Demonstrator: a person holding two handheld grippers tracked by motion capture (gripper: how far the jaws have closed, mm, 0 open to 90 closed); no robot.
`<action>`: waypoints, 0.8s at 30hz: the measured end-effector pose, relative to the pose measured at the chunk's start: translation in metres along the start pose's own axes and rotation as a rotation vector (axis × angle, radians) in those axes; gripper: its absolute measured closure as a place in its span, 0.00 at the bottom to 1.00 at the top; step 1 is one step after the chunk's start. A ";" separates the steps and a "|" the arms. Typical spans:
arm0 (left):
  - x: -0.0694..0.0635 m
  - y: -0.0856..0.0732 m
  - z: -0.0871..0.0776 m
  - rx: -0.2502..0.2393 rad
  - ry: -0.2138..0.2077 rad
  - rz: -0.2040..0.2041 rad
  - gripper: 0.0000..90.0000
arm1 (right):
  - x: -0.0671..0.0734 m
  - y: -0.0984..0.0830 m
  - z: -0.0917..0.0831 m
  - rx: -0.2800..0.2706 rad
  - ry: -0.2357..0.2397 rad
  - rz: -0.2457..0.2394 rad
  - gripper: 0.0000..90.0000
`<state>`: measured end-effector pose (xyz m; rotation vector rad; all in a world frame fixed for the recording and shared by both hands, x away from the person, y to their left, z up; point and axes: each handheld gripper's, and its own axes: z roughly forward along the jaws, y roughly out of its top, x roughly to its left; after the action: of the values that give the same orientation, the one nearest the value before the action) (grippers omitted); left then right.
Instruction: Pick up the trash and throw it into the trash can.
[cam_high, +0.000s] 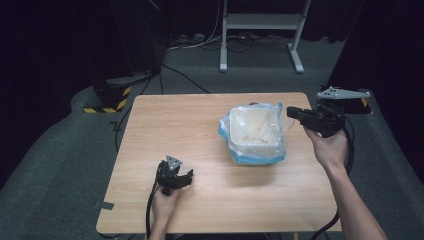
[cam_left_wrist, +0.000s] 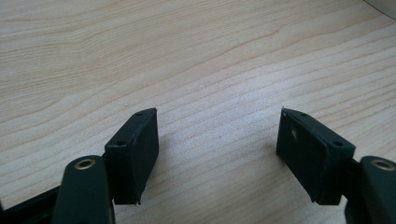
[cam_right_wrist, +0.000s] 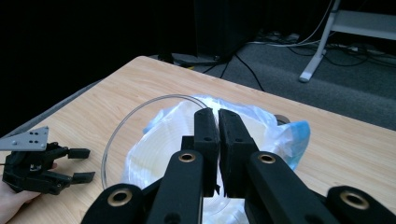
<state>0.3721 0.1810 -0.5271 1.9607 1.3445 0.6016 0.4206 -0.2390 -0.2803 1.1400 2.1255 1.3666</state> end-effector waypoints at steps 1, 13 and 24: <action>0.000 0.000 0.000 0.000 0.000 0.000 0.33 | 0.001 0.000 0.002 0.002 0.002 -0.001 0.96; 0.000 0.000 0.000 0.000 0.001 -0.001 0.33 | 0.010 -0.001 0.029 0.014 0.019 0.000 0.96; 0.000 0.000 0.000 0.000 0.001 -0.001 0.33 | 0.012 -0.016 0.063 0.049 0.023 0.014 0.96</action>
<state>0.3721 0.1809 -0.5271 1.9603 1.3454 0.6019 0.4491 -0.1962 -0.3218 1.1660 2.1818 1.3468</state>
